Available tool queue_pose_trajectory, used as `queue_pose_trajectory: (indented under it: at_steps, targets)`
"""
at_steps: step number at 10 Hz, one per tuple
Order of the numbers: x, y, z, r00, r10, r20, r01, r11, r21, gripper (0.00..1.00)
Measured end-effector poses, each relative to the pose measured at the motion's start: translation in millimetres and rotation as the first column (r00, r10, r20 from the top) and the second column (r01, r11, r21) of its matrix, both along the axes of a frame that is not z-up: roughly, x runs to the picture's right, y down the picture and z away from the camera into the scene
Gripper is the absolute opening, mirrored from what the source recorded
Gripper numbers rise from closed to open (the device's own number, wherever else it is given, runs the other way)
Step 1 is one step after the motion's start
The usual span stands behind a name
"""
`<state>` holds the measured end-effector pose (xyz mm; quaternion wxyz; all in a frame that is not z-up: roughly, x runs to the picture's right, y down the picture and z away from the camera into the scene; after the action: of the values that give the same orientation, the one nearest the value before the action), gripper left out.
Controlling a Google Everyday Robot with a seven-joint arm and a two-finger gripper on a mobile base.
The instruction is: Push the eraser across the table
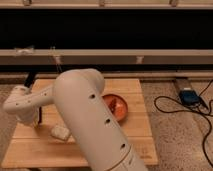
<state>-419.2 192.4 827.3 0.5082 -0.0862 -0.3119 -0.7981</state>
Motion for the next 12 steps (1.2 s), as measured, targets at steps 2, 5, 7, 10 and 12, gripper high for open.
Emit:
queue_pose_trajectory:
  at_steps: [2,5,7,10,12]
  targets:
    - [-1,-14,7.5,1.000,0.023,0.007,-0.023,0.9997,0.011,0.00]
    - [-5,-33,18.2,0.998,0.052,0.020,-0.052,0.9983,0.028,0.00]
    - [-5,-42,22.5,0.997,0.066,0.026,-0.067,0.9971,0.036,0.00]
    - [7,-56,28.0,0.995,0.093,0.024,-0.094,0.9945,0.046,0.00]
    - [31,-68,23.3,0.992,0.125,0.013,-0.125,0.9900,0.065,0.00]
